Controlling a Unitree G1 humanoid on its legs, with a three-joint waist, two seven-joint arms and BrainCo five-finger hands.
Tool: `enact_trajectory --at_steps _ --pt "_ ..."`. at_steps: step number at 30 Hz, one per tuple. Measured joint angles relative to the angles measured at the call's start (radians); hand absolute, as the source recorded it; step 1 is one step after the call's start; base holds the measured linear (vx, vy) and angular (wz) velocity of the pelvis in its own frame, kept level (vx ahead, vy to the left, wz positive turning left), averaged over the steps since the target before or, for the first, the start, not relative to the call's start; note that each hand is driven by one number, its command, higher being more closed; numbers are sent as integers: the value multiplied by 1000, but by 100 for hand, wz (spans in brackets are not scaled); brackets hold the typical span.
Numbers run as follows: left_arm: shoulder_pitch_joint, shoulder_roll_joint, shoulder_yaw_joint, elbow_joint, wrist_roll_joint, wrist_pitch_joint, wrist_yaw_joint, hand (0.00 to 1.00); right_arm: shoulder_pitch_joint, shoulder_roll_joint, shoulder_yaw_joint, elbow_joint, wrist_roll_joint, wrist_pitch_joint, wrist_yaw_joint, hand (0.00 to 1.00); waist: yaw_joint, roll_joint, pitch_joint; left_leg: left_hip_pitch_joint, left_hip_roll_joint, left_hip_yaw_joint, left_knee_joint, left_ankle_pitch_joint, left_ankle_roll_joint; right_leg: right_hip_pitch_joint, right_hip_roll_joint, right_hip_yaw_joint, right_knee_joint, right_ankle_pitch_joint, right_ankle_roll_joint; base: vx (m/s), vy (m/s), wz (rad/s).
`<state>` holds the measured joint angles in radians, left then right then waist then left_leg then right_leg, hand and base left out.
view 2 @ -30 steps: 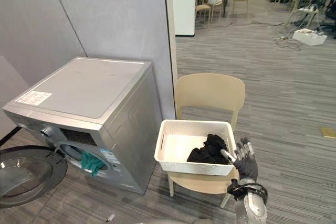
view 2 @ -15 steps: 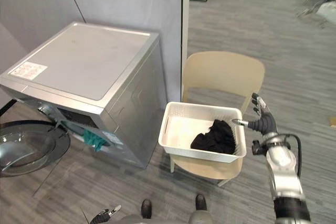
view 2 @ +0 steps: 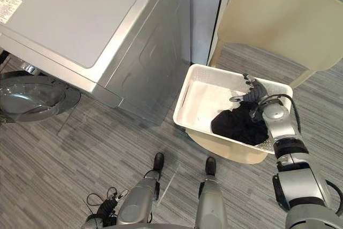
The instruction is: Pick up the laundry basket with both hands and put the clothes into the washing machine.
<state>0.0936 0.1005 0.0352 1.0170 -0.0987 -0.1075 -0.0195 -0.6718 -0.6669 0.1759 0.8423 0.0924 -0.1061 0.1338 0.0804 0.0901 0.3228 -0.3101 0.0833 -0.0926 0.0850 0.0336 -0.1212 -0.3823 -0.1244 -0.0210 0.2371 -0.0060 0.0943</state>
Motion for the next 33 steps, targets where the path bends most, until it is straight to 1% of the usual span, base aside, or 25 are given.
enact_trajectory --at_steps 1,2,5,6,8,10,13,15,17,19,21,22,23,25,26,28,31,32,33 --pt "-7 -1 -1 -1 -9 0 1 0 0 5 5 2 -6 0 0 0 6 -1 3 -6 0 6 0 0 0 -15 0 4 14 -6 0 -76 -26 -11" --pt "-24 -1 -2 -9 -18 -5 2 0 -2 12 6 15 -12 2 -4 0 18 -2 21 -10 1 15 2 0 0 -34 1 12 39 -13 -3 -95 -37 -8" --pt "-37 1 -2 -32 -28 -10 9 0 -8 33 6 31 -17 8 -17 0 16 -7 30 -34 3 17 2 2 -3 -65 2 12 56 -18 -3 -84 -30 0" --pt "-45 1 -2 -50 -34 -13 21 0 -11 37 6 41 -25 14 -28 0 16 -8 41 -43 5 18 2 3 -4 -76 1 12 60 -18 -3 -68 -17 2" --pt "-55 2 -2 -66 -47 -13 25 0 -11 39 4 58 -28 27 -31 0 16 -8 43 -59 5 18 3 6 -2 -90 1 10 63 -18 -3 -46 -12 6" --pt "-64 3 -2 -99 -48 -15 34 0 -11 47 -19 80 -42 41 -43 0 19 -15 47 -82 5 23 15 6 -2 -110 0 9 70 -17 -3 0 -6 4" --pt "-80 1 -2 -143 -49 -19 44 0 -16 51 -37 88 -68 44 -51 0 17 -23 54 -116 7 25 35 6 -2 -134 -3 8 75 -16 -2 27 -8 5" --pt "-89 -4 -3 -163 -58 -24 45 0 -24 49 -50 102 -78 45 -53 0 17 -25 55 -133 7 25 42 6 -2 -147 -5 8 75 -15 0 30 -8 4" --pt "-108 -25 -4 -171 -68 -30 45 0 -34 44 -53 119 -100 46 -53 0 19 -27 58 -161 8 35 64 1 5 -165 -5 9 77 -14 1 0 0 0" --pt "-114 -39 -9 -190 -69 -31 43 0 -37 24 -43 118 -110 45 -52 0 18 -29 60 -193 10 48 87 -6 12 -186 -4 12 77 -13 2 1 1 -3" --pt "-116 -35 -2 -210 -75 -35 43 0 -38 -15 -10 111 -140 40 -46 0 20 -37 78 -227 17 64 122 -22 18 -210 -1 19 81 -9 1 -5 4 -12" --pt "-116 -34 6 -221 -91 -35 43 0 -36 -46 19 100 -154 35 -36 0 20 -43 84 -266 22 67 152 -35 18 -239 1 22 85 -8 1 -15 7 -11" --pt "-116 -33 10 -226 -95 -35 43 0 -35 -60 32 93 -161 32 -29 0 20 -44 86 -284 22 67 163 -40 20 -253 2 23 89 -8 1 -21 7 -5" --pt "-122 -29 16 -243 -114 -36 43 0 -27 -100 54 69 -184 7 -23 0 16 -46 94 -339 22 67 200 -48 24 -295 2 23 103 -7 2 -4 3 2" --pt "-138 -27 16 -244 -126 -36 43 0 -27 -120 61 55 -195 -4 -23 0 17 -46 108 -360 23 68 227 -57 28 -309 2 23 115 -8 2 0 0 0" --pt "-151 -27 18 -258 -127 -37 42 0 -32 -142 68 38 -217 -14 -26 0 18 -47 112 -404 24 65 267 -72 29 -339 3 21 131 -9 3 -18 17 2" --pt "-164 -26 36 -281 -142 -51 42 0 -48 -173 69 31 -262 -47 -37 0 17 -51 114 -487 16 56 319 -86 38 -407 -1 20 169 -13 8 -48 34 8" --pt "-167 -27 39 -281 -148 -54 42 0 -54 -178 69 31 -268 -48 -43 0 17 -54 114 -499 13 54 328 -88 40 -420 -2 20 179 -15 9 -60 35 12" --pt "-177 -29 46 -282 -155 -55 43 0 -65 -187 69 31 -297 -48 -52 100 17 -56 115 -522 5 48 341 -91 43 -443 -8 20 198 -19 11 -68 47 16"
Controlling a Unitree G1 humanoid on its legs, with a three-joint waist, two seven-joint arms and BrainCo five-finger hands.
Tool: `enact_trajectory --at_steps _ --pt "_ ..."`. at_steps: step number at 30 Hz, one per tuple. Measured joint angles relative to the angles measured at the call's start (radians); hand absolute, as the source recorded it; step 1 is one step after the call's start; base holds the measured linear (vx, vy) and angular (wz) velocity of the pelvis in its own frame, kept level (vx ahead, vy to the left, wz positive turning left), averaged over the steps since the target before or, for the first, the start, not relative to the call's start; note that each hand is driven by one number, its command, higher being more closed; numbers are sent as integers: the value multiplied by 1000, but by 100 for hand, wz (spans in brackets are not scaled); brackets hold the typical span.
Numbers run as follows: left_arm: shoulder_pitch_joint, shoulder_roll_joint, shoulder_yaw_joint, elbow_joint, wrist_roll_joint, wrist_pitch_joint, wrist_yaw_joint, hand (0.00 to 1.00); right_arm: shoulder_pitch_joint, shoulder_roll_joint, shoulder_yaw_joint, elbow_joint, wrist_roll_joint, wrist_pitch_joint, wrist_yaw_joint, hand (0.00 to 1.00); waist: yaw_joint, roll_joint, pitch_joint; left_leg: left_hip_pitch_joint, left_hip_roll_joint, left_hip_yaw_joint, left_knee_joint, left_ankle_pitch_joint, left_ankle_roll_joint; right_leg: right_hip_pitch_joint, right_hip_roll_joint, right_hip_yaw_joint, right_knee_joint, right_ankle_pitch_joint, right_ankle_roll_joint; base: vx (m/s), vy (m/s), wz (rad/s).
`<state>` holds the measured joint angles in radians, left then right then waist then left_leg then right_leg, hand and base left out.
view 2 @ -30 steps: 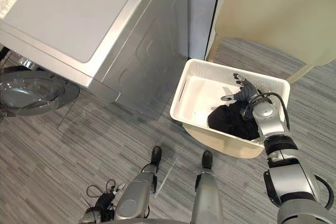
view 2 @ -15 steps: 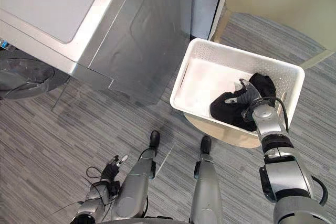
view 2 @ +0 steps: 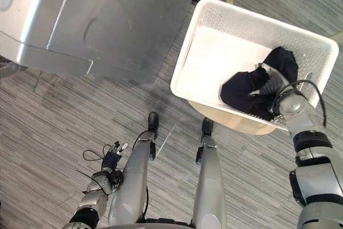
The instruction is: Pick up the laundry basket with both hands and put the clothes into the washing machine.
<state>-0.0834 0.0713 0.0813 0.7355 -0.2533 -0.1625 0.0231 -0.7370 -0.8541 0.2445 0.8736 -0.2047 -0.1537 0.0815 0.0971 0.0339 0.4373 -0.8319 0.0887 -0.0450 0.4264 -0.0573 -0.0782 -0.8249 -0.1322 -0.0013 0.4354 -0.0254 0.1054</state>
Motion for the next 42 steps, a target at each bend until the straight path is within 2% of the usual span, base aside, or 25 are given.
enact_trajectory --at_steps 3,5,9,12,15,18,20,23,27,30,33,35,37,38,40,41,42 --pt "-17 -2 3 0 -11 1 0 0 -19 0 19 6 -83 15 -37 100 2 -11 -1 -31 -3 -7 13 -2 -7 -25 -11 -2 17 -3 2 -54 31 12" --pt "-21 -9 11 -1 -11 0 2 0 -26 4 31 7 -121 39 -61 100 14 -19 -5 -35 -2 -2 12 3 -12 -36 -11 -2 19 -3 2 -63 12 -1" --pt "-25 -13 11 -9 -11 2 20 0 -57 29 31 28 -122 56 -84 100 25 -21 -8 -32 2 -2 -5 17 -20 -38 -10 -8 14 8 -4 -14 -5 1" --pt "-24 -21 11 -23 -12 3 45 0 -47 79 4 48 -119 90 -103 100 28 -23 -16 -30 5 -2 -29 36 -19 -38 -10 -17 7 8 -6 12 -9 8" --pt "-19 -29 11 -41 -13 3 60 0 -18 106 -55 40 -37 93 -137 100 31 -26 -24 -15 4 8 -46 54 -17 -29 -8 -18 -3 20 -4 58 -7 2" --pt "-18 -37 13 -42 -13 3 75 0 2 129 -133 20 8 117 -147 100 31 -26 -24 13 10 25 -31 55 -12 9 -6 -12 -17 25 -3 78 6 -10" --pt "-18 -39 23 -45 -14 3 79 0 25 140 -203 4 44 131 -158 100 28 -26 -24 32 17 33 -11 45 0 42 -1 -14 -25 25 -3 53 8 -9" --pt "-14 -50 39 -39 -14 3 89 0 38 140 -334 -50 164 142 -205 100 25 -26 -24 92 33 54 14 11 6 114 11 -5 -42 24 -2 31 14 -20" --pt "5 -61 52 -14 -13 12 89 0 104 143 -525 -356 255 155 -293 100 18 -28 -29 210 36 78 7 -11 11 225 12 10 -63 17 5 -2 6 -14" --pt "44 -64 116 23 -13 26 90 0 163 184 -625 -616 256 160 -357 100 1 -42 -74 294 34 87 -27 -21 11 301 11 10 -87 8 3 40 -8 -5" --pt "91 -63 190 51 -22 40 90 0 211 238 -681 -760 252 157 -396 100 -1 -64 -133 403 29 101 -84 -21 9 387 6 13 -104 -8 8 116 -23 -4" --pt "126 -63 310 54 -63 48 92 0 267 278 -713 -809 254 154 -408 100 1 -85 -220 489 23 99 -148 -18 3 458 5 6 -140 -18 4 127 -6 2" --pt "134 -58 425 47 -90 51 99 0 304 300 -729 -836 253 151 -408 100 1 -91 -281 538 19 94 -189 -12 -4 501 6 3 -165 -21 3 170 -5 2" --pt "132 -50 504 10 -111 56 123 0 329 309 -742 -847 254 145 -408 100 -1 -91 -317 573 17 84 -215 -10 -7 535 6 1 -185 -22 4 203 -1 2" --pt "145 -29 557 -120 -128 63 169 0 348 319 -763 -847 256 133 -409 100 -3 -90 -354 610 15 75 -237 -8 -10 582 6 -7 -217 -22 4 151 11 8" --pt "148 -6 573 -242 -25 74 208 0 354 322 -776 -853 255 128 -408 100 -5 -91 -381 625 15 72 -251 -8 -11 601 6 -14 -239 -21 3 108 17 8" --pt "142 4 584 -300 18 74 223 0 354 327 -783 -859 255 124 -408 100 -7 -91 -392 632 15 72 -257 -7 -12 610 6 -17 -249 -21 3 103 16 8"
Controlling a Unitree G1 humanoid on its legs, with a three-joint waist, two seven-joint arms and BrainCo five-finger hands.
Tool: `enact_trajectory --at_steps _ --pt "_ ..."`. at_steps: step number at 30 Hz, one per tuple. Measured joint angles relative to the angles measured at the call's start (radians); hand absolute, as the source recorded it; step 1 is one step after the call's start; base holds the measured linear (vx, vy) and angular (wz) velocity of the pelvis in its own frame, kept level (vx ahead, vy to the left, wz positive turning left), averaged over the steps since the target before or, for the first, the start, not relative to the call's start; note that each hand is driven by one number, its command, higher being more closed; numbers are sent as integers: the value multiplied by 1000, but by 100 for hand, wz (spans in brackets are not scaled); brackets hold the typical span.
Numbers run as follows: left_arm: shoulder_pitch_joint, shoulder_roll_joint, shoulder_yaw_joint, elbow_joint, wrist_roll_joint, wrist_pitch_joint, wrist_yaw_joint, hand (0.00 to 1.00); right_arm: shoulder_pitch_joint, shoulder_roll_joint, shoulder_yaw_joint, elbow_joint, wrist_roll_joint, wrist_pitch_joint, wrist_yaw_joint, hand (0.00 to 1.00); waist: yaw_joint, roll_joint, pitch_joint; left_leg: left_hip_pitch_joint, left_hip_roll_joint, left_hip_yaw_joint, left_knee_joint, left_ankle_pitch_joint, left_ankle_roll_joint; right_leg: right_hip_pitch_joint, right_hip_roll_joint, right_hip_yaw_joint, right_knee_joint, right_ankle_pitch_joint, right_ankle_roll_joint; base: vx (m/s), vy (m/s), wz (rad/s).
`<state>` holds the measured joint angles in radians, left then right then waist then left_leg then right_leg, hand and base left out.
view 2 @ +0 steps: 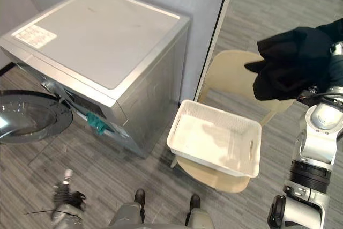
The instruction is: Pick up the laundry basket with both hands and put the clothes into the washing machine.
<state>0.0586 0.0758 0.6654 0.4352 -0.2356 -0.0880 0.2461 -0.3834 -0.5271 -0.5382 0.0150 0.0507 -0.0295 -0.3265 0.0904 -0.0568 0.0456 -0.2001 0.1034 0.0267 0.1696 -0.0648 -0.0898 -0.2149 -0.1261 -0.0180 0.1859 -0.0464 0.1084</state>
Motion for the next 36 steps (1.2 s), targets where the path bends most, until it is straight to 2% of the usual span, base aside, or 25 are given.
enact_trajectory --at_steps 1,3,4,5,7,11,13,17,21,23,26,29,36 --pt "-17 29 4 -106 57 3 30 0 0 9 -6 -12 -1 -9 0 100 -2 2 -18 17 0 -1 -10 0 0 25 0 -4 -17 4 1 109 15 3" --pt "-54 55 -12 -287 92 1 74 0 -1 15 -4 -32 0 -16 0 100 -1 5 -27 51 -3 -2 -18 1 -1 63 -1 -5 -39 8 1 99 17 -1" --pt "-70 71 -50 -399 122 -14 91 0 -1 22 1 -45 0 -30 0 100 -1 5 -40 65 -5 -3 -24 1 -1 78 -3 -3 -51 10 2 59 16 -5" --pt "-82 83 -80 -439 128 -27 93 0 -2 25 4 -55 0 -35 1 100 -1 7 -44 72 -7 -3 -27 1 0 84 -4 -1 -54 10 2 73 23 -9" --pt "-155 131 -228 -490 135 -62 104 0 -17 39 54 -82 21 -46 8 100 -4 19 -53 114 -14 4 -39 1 0 116 -9 16 -62 11 4 46 23 -20" --pt "-256 143 -447 -489 160 -81 97 0 -42 84 152 -115 64 -62 40 100 -23 28 -70 174 -15 35 -81 1 0 130 -5 63 -68 19 9 -18 16 -38" --pt "-307 141 -570 -466 156 -92 58 0 -43 126 188 -166 74 -82 61 100 -32 29 -71 200 -14 63 -99 1 0 128 2 98 -70 27 11 -43 7 -47" --pt "-451 106 -797 -348 76 -96 -23 0 -46 185 276 -214 112 -116 95 100 -68 32 -73 215 -16 99 -103 1 1 124 5 140 -87 51 15 -57 16 -30" --pt "-546 47 -945 -190 67 -96 -76 0 -46 230 337 -218 160 -121 125 100 -92 44 -81 221 -17 114 -104 1 1 122 7 163 -104 67 15 -45 9 -19" --pt "-590 28 -1023 -78 47 -91 -96 0 -46 244 382 -218 198 -122 138 100 -114 49 -83 217 -16 113 -104 1 1 121 9 167 -115 74 16 -35 -1 -7" --pt "-617 10 -1062 -11 47 -81 -113 0 -44 248 424 -221 247 -122 158 100 -136 49 -83 216 -15 114 -104 1 1 119 11 176 -122 80 17 -21 -7 -10" --pt "-688 -16 -1114 51 47 -67 -111 0 -42 264 473 -238 301 -135 184 100 -142 49 -83 216 -16 117 -105 1 1 114 12 184 -122 82 18 -5 -3 -6" --pt "-797 -43 -1185 77 50 -58 -107 0 -25 306 563 -238 354 -143 231 100 -159 48 -83 224 -16 118 -114 1 1 115 13 187 -122 82 18 1 -1 -1"
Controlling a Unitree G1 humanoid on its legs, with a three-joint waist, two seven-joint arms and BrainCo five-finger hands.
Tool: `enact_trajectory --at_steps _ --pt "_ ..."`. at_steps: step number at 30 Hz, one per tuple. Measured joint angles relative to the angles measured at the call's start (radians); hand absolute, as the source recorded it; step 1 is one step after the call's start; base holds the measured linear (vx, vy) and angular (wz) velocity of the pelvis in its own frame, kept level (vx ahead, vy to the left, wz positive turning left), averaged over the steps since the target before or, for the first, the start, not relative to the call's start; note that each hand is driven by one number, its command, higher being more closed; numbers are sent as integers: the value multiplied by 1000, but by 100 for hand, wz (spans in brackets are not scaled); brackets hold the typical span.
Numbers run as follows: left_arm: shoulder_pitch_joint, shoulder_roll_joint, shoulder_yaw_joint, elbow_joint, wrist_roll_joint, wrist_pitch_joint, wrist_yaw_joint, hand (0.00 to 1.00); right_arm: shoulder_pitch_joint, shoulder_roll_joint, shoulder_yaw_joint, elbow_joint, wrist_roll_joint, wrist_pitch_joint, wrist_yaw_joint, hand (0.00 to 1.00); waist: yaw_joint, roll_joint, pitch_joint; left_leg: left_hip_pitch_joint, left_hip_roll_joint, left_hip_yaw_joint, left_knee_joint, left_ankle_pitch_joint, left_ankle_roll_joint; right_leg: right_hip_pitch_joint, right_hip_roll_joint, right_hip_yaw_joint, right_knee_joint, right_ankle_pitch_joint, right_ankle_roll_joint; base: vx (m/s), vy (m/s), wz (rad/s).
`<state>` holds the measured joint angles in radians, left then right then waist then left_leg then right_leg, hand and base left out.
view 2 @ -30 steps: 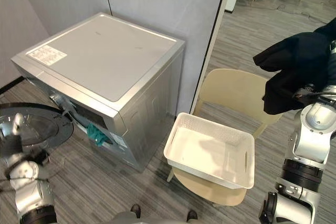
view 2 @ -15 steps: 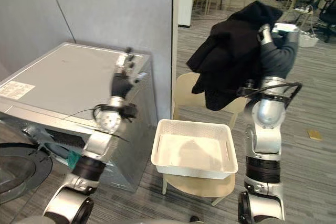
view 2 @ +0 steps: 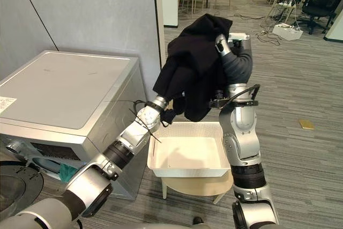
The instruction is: Pick up the laundry basket with both hands and put the clothes into the washing machine.
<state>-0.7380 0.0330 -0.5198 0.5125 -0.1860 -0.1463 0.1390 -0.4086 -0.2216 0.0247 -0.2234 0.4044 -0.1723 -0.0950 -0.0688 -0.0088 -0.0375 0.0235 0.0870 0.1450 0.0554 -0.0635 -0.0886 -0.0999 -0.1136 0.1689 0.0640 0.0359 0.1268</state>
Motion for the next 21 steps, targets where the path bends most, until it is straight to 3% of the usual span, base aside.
enact_trajectory --at_steps 9,10,21 --pt "-61 -33 -31 0 -14 12 24 0 27 19 50 -31 37 0 13 100 -15 -1 1 25 -1 10 -18 0 0 6 4 18 -2 0 0 2 -5 -6" --pt "-75 -32 -31 -1 -21 12 33 100 28 21 60 -45 39 -2 15 100 -25 -2 1 25 -1 10 -19 0 0 6 4 19 -2 0 0 0 0 0" --pt "-115 -44 -20 -38 -90 12 65 100 64 42 114 -85 70 -22 54 100 -28 -3 2 45 -2 50 -34 0 0 -5 11 55 4 2 4 -14 -9 -10"
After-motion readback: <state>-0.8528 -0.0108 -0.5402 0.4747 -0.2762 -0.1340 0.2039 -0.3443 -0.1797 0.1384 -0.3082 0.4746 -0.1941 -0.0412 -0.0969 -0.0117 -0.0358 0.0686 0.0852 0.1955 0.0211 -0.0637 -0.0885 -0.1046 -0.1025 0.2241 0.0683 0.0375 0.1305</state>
